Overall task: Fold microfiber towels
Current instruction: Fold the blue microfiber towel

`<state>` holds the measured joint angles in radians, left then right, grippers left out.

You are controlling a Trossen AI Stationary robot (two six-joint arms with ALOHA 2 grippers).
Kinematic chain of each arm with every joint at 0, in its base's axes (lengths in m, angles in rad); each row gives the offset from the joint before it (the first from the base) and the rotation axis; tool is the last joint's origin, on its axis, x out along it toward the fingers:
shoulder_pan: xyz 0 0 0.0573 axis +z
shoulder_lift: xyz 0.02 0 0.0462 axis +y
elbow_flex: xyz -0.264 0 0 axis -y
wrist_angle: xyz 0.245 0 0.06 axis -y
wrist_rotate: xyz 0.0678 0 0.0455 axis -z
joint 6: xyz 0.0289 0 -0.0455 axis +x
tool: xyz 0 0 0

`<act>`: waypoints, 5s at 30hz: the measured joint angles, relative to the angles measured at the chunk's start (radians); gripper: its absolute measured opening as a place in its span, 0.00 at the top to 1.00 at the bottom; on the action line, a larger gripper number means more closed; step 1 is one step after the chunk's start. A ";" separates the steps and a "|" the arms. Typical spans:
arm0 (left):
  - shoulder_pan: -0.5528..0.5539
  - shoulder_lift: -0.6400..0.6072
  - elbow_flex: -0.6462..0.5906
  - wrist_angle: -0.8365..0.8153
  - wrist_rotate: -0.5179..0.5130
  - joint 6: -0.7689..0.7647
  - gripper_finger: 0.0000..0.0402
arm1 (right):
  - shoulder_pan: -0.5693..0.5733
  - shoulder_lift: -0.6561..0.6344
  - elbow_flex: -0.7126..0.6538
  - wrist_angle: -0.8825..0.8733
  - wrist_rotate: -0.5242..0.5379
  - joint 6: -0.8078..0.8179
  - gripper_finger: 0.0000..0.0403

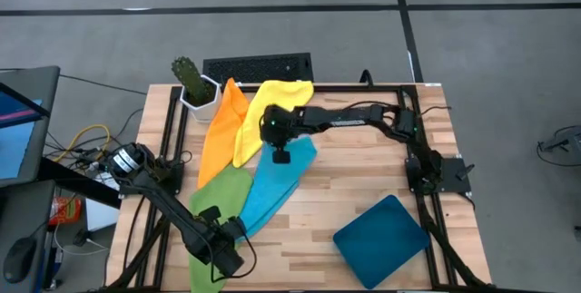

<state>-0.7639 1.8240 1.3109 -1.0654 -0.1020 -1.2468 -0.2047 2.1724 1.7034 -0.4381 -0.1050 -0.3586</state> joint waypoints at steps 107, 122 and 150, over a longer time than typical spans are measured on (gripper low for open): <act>0.893 -0.415 -0.170 0.162 -0.068 1.314 1.00 | 0.218 -1.291 -1.179 -0.255 0.631 1.194 0.98; 0.997 -0.415 -0.201 0.250 -0.071 1.370 1.00 | -0.053 -1.067 -1.179 0.020 0.506 0.875 0.97; 1.124 -0.414 -0.255 0.321 -0.061 1.427 1.00 | -0.152 -0.790 -1.178 0.213 0.497 0.820 0.97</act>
<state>0.3602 1.4101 1.0561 -0.7441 -0.1626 0.1802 -0.3565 1.3821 0.5259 -0.2256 0.3919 0.4616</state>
